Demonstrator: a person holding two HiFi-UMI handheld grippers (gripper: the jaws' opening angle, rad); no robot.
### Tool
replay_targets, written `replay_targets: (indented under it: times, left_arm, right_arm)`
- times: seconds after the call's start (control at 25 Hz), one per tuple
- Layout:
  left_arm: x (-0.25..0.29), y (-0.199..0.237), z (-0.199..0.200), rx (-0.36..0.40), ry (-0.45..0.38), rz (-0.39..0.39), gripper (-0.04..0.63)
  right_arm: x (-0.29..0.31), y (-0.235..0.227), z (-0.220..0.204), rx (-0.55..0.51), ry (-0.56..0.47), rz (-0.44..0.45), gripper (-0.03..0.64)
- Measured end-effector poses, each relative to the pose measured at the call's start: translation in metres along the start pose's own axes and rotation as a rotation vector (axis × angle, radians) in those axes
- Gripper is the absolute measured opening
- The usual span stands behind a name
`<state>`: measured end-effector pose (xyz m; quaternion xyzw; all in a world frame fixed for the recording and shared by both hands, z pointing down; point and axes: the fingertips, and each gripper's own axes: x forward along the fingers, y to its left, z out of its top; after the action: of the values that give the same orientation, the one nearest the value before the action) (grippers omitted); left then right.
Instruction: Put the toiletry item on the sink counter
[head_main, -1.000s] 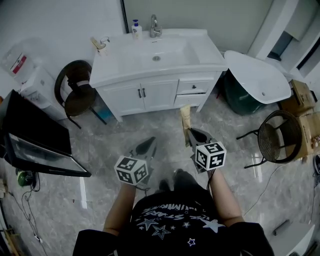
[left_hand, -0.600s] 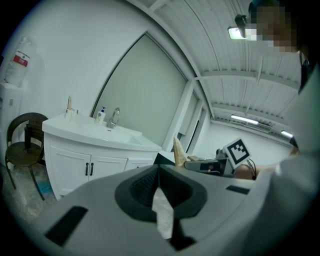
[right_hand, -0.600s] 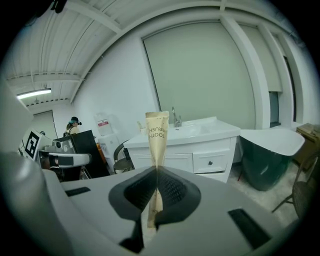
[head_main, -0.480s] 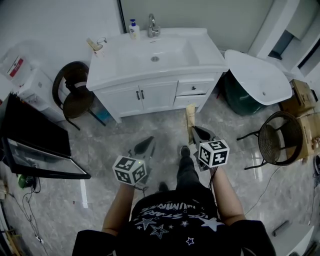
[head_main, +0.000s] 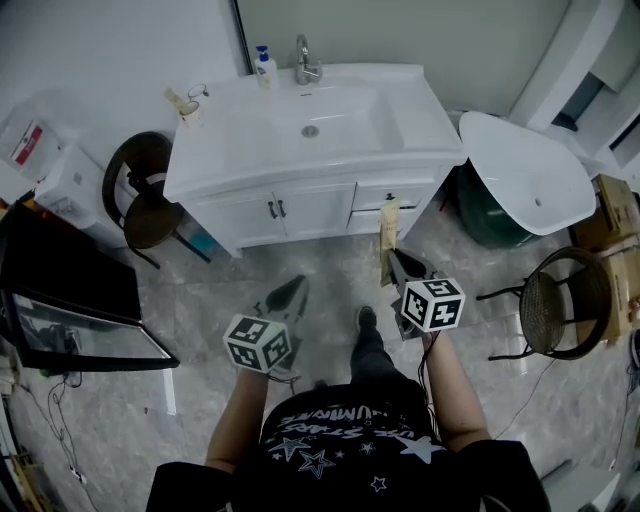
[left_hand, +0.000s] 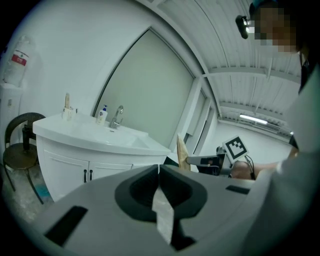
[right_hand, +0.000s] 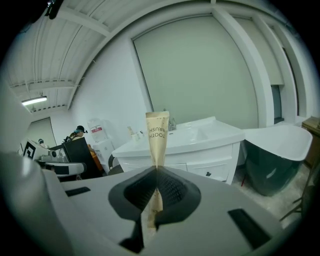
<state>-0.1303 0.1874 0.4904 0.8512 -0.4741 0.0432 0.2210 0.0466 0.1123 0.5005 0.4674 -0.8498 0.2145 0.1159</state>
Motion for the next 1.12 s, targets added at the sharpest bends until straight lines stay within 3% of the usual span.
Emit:
replay_targets:
  times: [0.28, 0.68, 1.12]
  left_arm:
    - [0.066, 0.009, 0.024, -0.021, -0.002, 0.015, 0.02]
    - [0.149, 0.031, 0.052, -0.06, 0.016, 0.106, 0.02]
    - [0.224, 0.032, 0.065, -0.039, 0.065, 0.151, 0.02]
  right_arm:
    - [0.044, -0.055, 0.031, 0.007, 0.017, 0.011, 0.017]
    - [0.108, -0.129, 0.071, 0.027, 0.06, 0.066, 0.017]
    - [0.154, -0.183, 0.09, 0.05, 0.096, 0.14, 0.017]
